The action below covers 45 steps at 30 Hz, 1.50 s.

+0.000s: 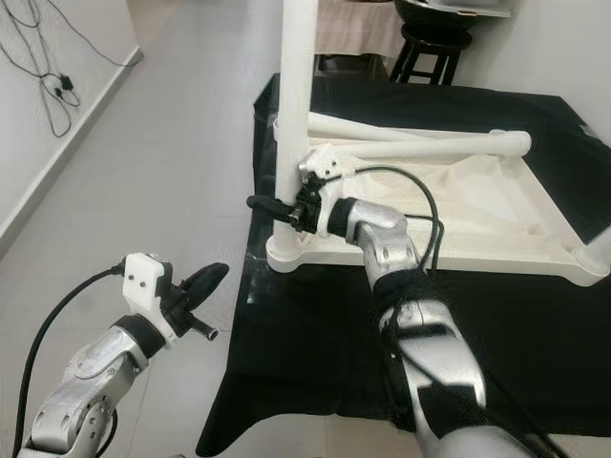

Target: Building children table

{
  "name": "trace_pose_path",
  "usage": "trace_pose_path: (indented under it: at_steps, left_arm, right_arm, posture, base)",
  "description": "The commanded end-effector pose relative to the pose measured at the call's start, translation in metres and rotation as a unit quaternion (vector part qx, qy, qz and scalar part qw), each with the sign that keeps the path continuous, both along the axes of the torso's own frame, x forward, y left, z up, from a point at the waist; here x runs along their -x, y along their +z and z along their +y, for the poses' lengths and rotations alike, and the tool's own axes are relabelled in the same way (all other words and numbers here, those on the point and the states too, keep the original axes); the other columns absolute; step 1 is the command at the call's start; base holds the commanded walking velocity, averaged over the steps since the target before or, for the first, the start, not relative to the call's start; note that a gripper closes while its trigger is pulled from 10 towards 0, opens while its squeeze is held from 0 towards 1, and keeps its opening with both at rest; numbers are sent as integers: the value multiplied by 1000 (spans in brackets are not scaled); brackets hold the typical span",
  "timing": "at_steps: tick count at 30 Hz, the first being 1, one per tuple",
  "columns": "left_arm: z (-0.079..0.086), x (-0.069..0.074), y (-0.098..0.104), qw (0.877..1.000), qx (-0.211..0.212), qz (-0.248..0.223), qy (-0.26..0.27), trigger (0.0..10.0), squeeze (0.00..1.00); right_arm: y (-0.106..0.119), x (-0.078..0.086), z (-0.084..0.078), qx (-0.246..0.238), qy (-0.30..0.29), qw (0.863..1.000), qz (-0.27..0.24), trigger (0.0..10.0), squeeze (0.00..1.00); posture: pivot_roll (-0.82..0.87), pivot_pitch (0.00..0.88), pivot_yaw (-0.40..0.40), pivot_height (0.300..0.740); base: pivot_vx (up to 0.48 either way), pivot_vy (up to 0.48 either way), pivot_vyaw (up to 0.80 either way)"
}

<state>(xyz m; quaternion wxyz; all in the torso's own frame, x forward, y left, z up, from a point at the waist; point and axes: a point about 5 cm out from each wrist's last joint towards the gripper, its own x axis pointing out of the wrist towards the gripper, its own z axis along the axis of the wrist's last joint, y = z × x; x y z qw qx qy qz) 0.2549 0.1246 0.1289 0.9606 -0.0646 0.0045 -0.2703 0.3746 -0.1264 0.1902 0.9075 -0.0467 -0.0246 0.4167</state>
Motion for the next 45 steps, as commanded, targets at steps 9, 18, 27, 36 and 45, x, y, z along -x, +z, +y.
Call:
trace_pose_path:
  at_steps: [9,18,27,36,45]
  left_arm:
    - [3,-1,0,1000,-3,3,-4,10000,0]
    - [3,-2,0,1000,-2,-1,6,10000,0]
    - [0,-2,0,1000,0,0,0,10000,0]
    - [-2,-1,0,1000,2,-1,1,10000,0]
    - [-1,1,0,1000,1,0,2,10000,0]
  right_arm:
    - [-54,36,13,-26,-335,938,85,0,0]
    - [-39,15,18,-15,-312,948,68,10000,200]
    - [-9,6,36,-39,-132,990,39,10000,0]
    - [1,-2,35,13,31,999,22,10000,0]
    - [-1,-10,19,24,50,997,58,0,0]
  posture:
    - [32,95,-44,740]
    - [42,95,-65,740]
    - [54,85,-69,740]
    - [65,89,-76,740]
    - [75,95,-74,740]
  base:
    - [0,0,0]
    - [0,0,0]
    - [0,0,0]
    - [0,0,0]
    - [0,0,0]
